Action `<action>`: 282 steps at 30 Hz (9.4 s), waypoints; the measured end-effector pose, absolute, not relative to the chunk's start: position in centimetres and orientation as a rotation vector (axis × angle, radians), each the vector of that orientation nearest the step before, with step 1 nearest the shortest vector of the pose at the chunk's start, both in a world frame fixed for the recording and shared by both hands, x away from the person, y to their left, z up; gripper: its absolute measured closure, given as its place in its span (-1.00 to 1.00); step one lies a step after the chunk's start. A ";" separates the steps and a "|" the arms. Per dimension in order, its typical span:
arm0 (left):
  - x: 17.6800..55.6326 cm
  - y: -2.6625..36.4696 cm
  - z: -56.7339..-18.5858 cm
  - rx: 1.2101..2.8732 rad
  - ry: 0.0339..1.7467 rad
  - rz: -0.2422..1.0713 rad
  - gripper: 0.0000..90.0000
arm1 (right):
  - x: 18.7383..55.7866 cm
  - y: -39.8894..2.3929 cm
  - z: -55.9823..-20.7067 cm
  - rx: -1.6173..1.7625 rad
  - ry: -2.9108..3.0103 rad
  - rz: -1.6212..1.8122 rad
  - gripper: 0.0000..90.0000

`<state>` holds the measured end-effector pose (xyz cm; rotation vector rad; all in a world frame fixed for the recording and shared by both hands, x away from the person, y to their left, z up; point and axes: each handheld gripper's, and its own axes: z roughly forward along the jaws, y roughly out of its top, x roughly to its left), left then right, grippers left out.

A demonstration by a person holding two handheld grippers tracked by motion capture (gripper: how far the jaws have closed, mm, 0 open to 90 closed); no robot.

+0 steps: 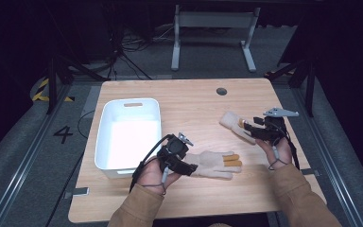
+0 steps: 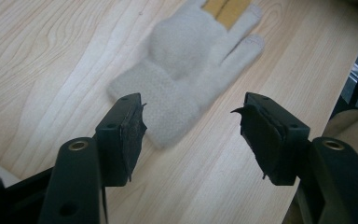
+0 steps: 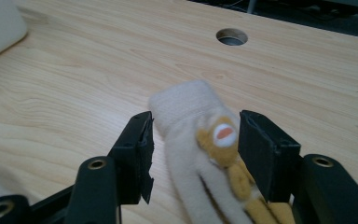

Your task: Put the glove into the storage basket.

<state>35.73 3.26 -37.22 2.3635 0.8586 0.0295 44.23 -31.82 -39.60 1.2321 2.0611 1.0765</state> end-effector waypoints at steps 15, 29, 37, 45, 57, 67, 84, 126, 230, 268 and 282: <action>34.7 4.6 -37.7 2.350 0.911 0.046 -0.12 | 48.1 -32.4 -42.6 1.289 2.105 0.993 0.07; 34.4 5.2 -38.1 2.349 0.941 0.043 -0.12 | 50.3 -32.4 -45.1 1.296 2.186 0.915 0.17; 34.3 5.4 -38.1 2.343 0.946 0.048 -0.12 | 50.3 -32.2 -45.1 1.277 2.209 0.901 0.39; 34.5 5.2 -38.2 2.348 0.942 0.044 -0.12 | 49.7 -32.1 -44.1 1.242 2.201 0.906 0.46; 34.8 4.8 -38.0 2.347 0.919 0.036 -0.12 | 47.3 -31.5 -40.4 1.091 2.192 0.930 0.47; 35.0 4.7 -37.8 2.349 0.913 0.039 -0.12 | 45.6 -30.9 -38.1 1.025 2.213 0.994 0.47; 35.4 4.3 -37.3 2.347 0.886 0.033 -0.13 | 43.0 -29.4 -35.6 0.858 2.407 1.114 0.47; 35.4 4.2 -36.8 2.347 0.845 0.046 -0.12 | 39.8 -21.7 -38.1 0.602 2.746 1.297 0.46; 39.1 -0.4 -44.6 2.228 0.588 0.072 -1.00 | 40.4 -33.7 -36.8 1.078 2.309 1.377 -0.01; 38.9 -2.3 -47.1 2.316 0.544 0.090 -1.00 | 40.0 -35.0 -36.4 1.085 2.267 1.404 -0.01; 38.2 -2.8 -46.7 2.366 0.550 0.179 -0.71 | 40.1 -35.0 -36.5 1.099 2.266 1.389 -0.02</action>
